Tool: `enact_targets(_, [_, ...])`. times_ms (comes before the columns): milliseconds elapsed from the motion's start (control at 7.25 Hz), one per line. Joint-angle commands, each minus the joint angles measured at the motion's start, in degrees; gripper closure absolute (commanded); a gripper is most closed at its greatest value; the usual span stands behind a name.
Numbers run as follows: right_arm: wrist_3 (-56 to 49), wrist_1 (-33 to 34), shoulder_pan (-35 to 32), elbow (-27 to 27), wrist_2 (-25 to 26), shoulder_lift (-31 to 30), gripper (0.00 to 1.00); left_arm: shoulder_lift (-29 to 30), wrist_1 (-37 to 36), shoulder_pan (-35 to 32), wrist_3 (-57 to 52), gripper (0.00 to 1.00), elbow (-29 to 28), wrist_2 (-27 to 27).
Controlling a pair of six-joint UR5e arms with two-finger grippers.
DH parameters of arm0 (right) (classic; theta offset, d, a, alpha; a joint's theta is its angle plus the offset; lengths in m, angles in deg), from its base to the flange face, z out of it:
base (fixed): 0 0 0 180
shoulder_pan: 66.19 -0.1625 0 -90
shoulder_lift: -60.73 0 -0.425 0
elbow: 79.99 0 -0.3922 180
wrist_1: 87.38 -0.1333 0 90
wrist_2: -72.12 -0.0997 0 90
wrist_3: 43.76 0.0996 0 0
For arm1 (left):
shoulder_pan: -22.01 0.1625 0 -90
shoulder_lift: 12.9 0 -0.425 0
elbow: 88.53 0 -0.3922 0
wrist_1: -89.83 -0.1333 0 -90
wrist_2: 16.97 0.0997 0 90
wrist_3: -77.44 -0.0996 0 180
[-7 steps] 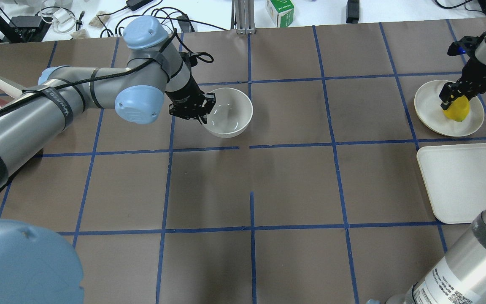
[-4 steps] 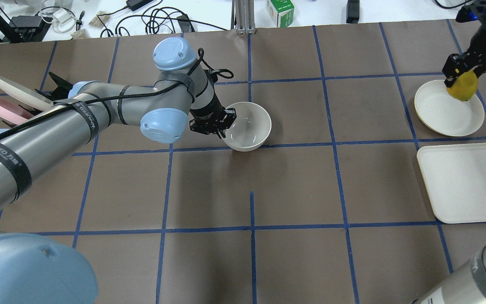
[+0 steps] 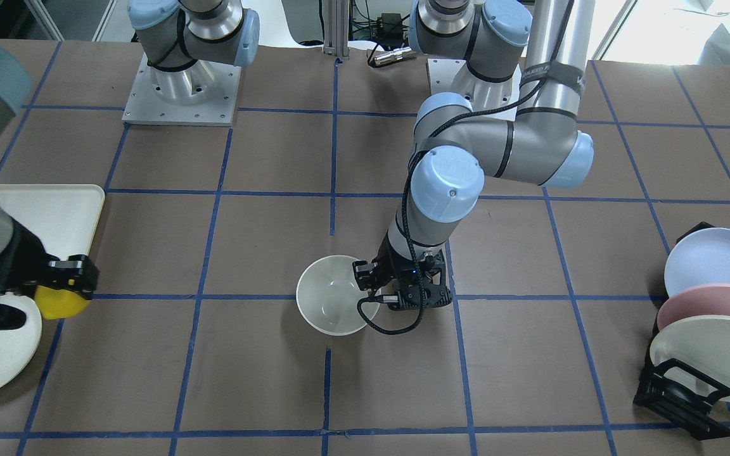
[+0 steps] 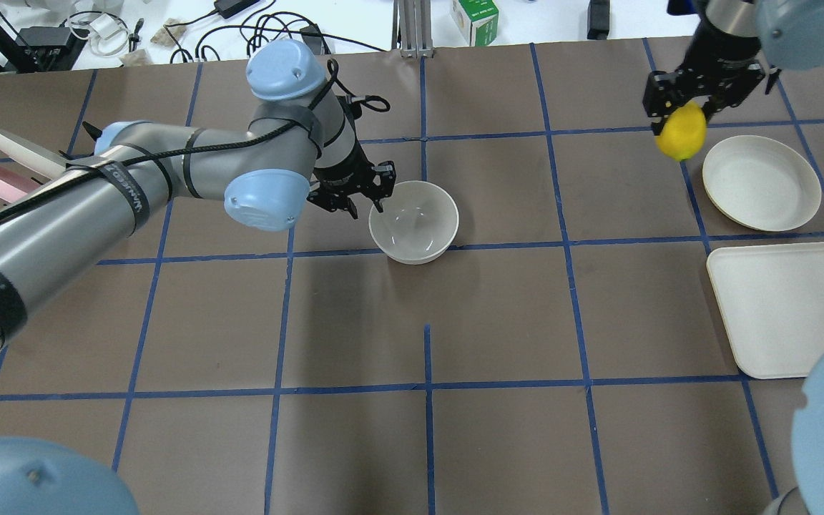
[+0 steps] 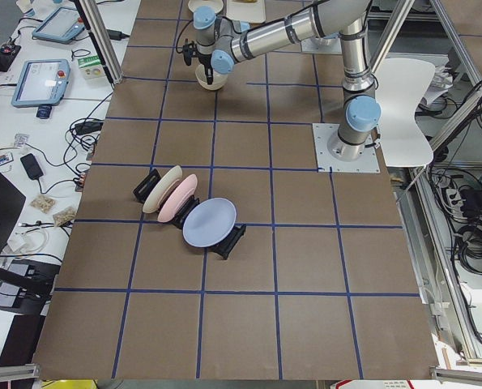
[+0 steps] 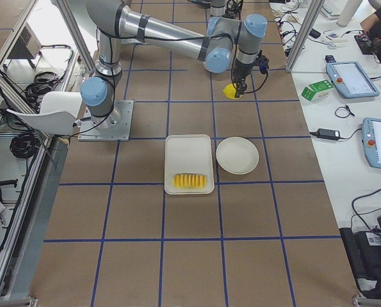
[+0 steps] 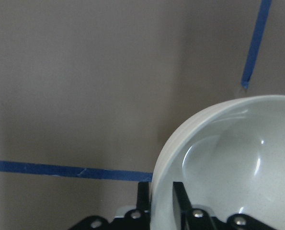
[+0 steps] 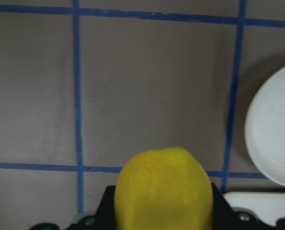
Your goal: Place bowl and put lemon in it
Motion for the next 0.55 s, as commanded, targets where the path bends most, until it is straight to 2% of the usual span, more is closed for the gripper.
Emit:
enact_targets(0, [12.4, 2.4, -11.6, -0.5, -1.4, 0.4, 0.56, -5.8, 15.3, 2.4, -11.4, 0.0, -5.1, 6.7])
enact_targets(138, [17.2, 6.1, -16.9, -0.3, -1.2, 1.4, 0.56, -8.4, 17.3, 3.7, -13.2, 0.0, -5.2, 6.7])
enact_targets(276, [22.2, 7.1, -20.9, -0.5, -1.3, 3.1, 0.56, -10.8, 18.0, 5.7, -15.6, 0.0, -5.9, 6.4])
enact_targets(414, [24.9, 11.4, -24.7, 0.0, -0.7, 5.4, 0.57, -13.2, 19.2, 8.6, -17.5, 0.0, -6.7, 5.9])
